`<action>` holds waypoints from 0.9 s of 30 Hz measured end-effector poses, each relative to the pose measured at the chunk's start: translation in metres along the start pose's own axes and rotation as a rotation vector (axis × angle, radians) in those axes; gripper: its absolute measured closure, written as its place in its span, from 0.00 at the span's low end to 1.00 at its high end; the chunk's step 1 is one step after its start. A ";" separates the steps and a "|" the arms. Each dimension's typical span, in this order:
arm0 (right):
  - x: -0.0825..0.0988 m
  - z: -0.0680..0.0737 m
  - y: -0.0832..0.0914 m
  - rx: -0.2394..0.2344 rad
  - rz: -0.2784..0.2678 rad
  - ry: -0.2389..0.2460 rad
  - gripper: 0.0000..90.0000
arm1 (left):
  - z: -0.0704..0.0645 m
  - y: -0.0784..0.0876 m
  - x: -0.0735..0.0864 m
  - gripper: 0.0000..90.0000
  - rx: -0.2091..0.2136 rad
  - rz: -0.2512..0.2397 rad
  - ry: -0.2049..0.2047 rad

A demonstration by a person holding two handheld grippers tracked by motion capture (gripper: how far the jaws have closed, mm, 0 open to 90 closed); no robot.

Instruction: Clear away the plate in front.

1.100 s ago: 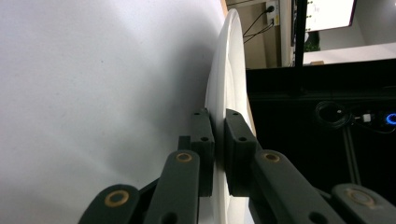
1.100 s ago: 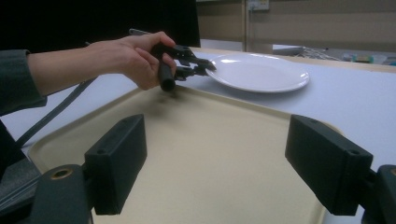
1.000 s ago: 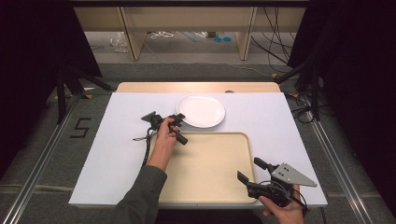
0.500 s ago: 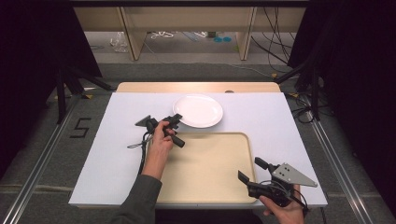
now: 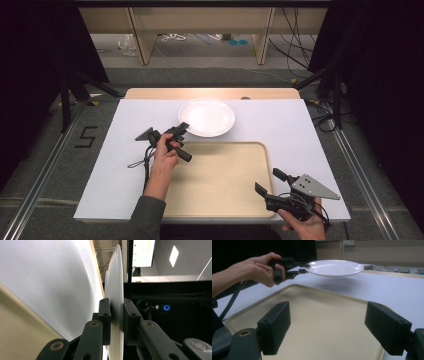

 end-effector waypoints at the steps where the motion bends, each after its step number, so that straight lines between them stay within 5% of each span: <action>1: 0.000 0.000 -0.001 0.002 -0.020 -0.002 0.24 | 0.000 0.002 -0.001 0.88 -0.001 -0.007 0.005; 7: 0.000 -0.001 -0.002 -0.026 -0.023 -0.018 0.24 | 0.004 0.014 -0.002 0.87 0.018 -0.013 0.019; 27: 0.001 -0.001 -0.002 -0.001 -0.023 -0.010 0.24 | 0.013 0.058 0.012 0.86 0.070 0.005 0.068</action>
Point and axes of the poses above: each handheld gripper's, and its own axes: y roughly backward along the jaws, x roughly out of its underside, z roughly to its left, the point moved 2 cm from there along -y, roughly forward along the jaws, and after that the axes turned 11 degrees about -z, right-handed, at the moved point
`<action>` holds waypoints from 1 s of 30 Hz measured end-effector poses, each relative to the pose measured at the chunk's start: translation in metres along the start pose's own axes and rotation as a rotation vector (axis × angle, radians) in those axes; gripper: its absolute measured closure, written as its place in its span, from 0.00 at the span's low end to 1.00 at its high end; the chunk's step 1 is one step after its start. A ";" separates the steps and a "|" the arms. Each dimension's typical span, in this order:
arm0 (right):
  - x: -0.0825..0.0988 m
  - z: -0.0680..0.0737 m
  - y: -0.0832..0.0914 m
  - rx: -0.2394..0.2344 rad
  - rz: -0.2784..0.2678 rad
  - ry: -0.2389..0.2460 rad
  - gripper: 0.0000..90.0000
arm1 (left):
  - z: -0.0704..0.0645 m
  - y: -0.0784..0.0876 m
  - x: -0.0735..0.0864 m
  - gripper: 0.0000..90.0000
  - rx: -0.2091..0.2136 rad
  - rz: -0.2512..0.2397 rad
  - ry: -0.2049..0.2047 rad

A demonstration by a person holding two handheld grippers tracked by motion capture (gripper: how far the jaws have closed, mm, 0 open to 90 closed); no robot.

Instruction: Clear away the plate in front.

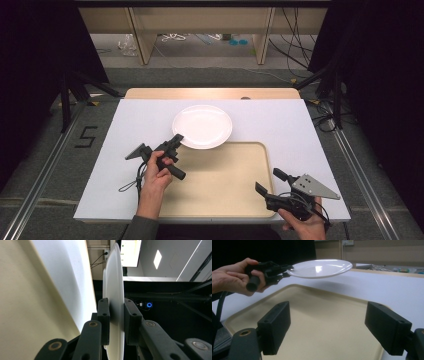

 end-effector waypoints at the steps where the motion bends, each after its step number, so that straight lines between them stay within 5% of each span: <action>1: 0.000 0.000 0.000 0.007 0.007 0.005 0.24 | 0.000 0.000 0.000 0.85 0.000 0.000 0.000; 21: -0.001 -0.001 0.002 0.003 0.018 -0.003 0.24 | 0.009 0.043 0.016 0.85 0.048 0.030 0.007; 30: -0.001 -0.001 0.002 -0.004 0.011 -0.008 0.24 | 0.016 0.066 0.020 0.84 0.047 0.036 0.041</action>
Point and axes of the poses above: each handheld gripper's, and its own axes: y roughly backward along the jaws, x roughly out of its underside, z roughly to its left, the point moved 2 cm from there along -y, roughly forward along the jaws, and after that the axes turned 11 degrees about -z, right-handed, at the moved point
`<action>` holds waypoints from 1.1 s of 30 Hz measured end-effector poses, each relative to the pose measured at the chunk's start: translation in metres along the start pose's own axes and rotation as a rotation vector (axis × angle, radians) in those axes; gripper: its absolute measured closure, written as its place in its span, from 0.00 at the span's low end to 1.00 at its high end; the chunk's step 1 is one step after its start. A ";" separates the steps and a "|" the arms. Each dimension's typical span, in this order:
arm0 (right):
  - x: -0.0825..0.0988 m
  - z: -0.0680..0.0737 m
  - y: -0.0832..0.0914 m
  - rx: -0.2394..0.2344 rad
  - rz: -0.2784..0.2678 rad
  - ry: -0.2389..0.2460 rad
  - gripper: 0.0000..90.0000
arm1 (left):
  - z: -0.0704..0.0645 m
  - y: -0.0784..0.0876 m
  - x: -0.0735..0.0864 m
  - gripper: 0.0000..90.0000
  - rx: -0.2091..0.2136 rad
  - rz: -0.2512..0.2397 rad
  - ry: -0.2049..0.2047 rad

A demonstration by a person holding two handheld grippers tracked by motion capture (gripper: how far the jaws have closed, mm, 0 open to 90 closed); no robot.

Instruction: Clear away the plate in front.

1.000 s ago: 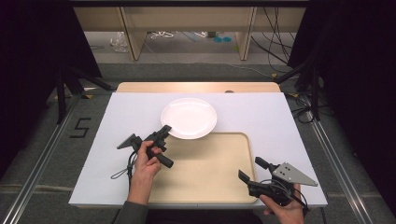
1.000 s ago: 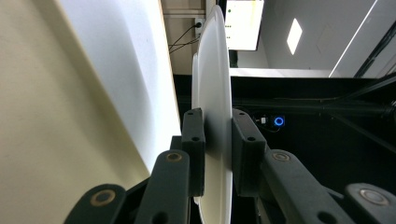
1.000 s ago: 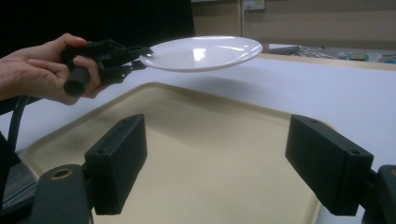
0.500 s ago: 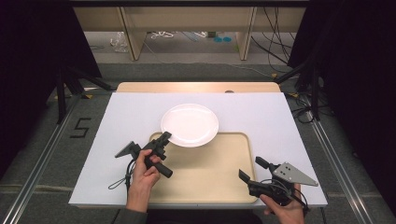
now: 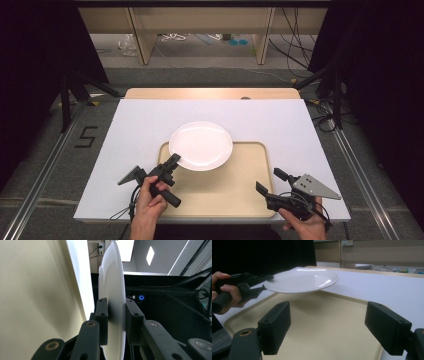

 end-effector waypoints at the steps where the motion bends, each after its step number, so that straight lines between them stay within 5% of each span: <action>1: 0.000 0.000 0.000 0.000 0.004 -0.006 0.24 | 0.001 0.002 0.000 0.84 0.009 -0.002 0.002; 23: 0.001 -0.001 -0.001 0.008 0.002 -0.008 0.24 | 0.016 0.029 0.011 0.83 -0.010 -0.004 0.006; 33: 0.001 -0.002 0.000 0.010 0.003 -0.012 0.24 | 0.019 0.037 0.023 0.82 -0.019 0.032 -0.001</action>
Point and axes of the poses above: each handheld gripper's, and its own axes: y roughly backward along the jaws, x roughly out of its underside, z roughly to its left, the point moved 2 cm from there along -y, roughly forward along the jaws, and after that the axes turned 11 degrees about -z, right-handed, at the moved point
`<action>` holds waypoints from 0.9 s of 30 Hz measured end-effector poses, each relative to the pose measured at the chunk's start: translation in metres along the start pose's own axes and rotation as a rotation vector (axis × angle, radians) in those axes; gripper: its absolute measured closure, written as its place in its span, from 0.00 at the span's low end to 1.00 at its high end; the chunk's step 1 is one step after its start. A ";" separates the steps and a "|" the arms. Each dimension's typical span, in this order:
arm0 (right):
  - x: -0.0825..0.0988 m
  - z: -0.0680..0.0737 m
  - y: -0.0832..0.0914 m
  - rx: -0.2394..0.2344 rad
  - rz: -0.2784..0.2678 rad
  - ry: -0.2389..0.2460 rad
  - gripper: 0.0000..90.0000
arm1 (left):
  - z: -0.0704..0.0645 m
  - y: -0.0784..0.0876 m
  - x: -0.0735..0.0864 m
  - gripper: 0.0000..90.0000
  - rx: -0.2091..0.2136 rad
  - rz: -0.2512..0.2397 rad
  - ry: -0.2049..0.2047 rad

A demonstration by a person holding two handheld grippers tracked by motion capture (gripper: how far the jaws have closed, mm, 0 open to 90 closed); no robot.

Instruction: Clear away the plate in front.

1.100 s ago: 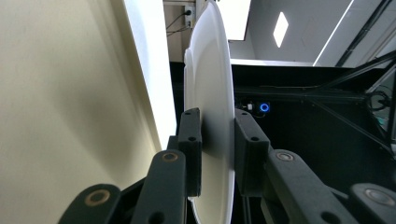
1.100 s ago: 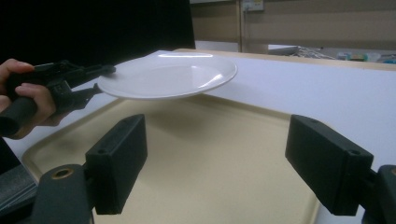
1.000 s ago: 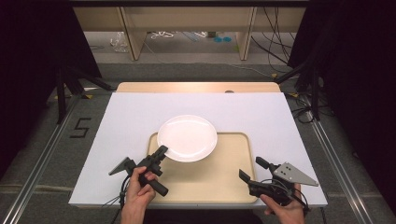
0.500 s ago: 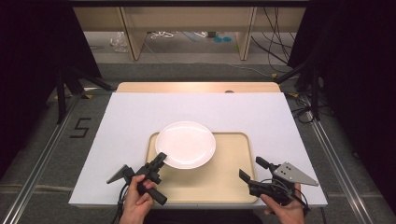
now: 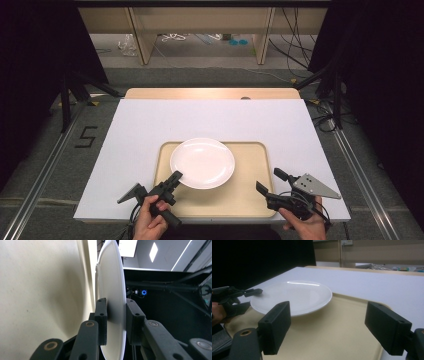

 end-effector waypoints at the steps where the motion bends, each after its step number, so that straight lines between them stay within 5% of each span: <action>1: 0.000 0.000 0.000 0.000 -0.001 -0.001 0.24 | 0.001 0.001 0.001 0.82 -0.006 0.003 -0.003; 10: 0.000 0.000 -0.001 -0.004 -0.004 0.007 0.24 | -0.003 0.008 0.010 0.82 -0.002 0.015 -0.039; 22: 0.001 0.000 -0.002 -0.010 0.007 -0.006 0.24 | 0.002 0.013 0.017 0.81 -0.052 0.021 -0.089; 27: 0.001 0.000 -0.001 -0.002 0.017 -0.002 0.24 | 0.001 0.015 0.021 0.83 -0.055 0.024 -0.145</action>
Point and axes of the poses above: each handheld gripper's, and its own axes: y roughly backward along the jaws, x roughly out of its underside, z roughly to its left, the point moved 2 cm from there along -y, roughly forward along the jaws, and after that the axes turned 11 degrees about -z, right-handed, at the moved point
